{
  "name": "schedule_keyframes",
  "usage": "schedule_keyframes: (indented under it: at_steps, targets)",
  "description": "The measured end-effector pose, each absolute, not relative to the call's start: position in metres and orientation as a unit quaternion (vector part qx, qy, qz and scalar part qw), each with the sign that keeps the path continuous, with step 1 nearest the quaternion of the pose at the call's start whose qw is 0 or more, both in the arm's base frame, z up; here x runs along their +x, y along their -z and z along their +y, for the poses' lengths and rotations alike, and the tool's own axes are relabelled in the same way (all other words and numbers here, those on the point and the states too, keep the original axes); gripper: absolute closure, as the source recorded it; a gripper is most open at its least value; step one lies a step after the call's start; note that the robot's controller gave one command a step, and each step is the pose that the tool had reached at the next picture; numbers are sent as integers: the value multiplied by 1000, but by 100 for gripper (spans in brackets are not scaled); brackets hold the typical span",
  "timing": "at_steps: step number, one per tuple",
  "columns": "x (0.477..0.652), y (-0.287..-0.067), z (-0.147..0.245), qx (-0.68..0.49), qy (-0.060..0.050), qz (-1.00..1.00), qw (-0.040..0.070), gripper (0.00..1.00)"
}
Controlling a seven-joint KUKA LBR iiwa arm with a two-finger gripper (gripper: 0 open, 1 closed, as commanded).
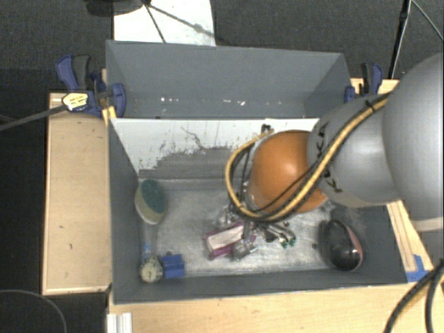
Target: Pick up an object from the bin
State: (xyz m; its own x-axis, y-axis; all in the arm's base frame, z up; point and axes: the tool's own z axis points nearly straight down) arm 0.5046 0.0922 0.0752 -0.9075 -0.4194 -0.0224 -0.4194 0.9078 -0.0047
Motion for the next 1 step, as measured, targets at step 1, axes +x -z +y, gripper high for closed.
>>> schedule_keyframes:
  at_steps: [1]
  targets:
    - [501, -210, 107, -189, 0, 982, 5, 100]
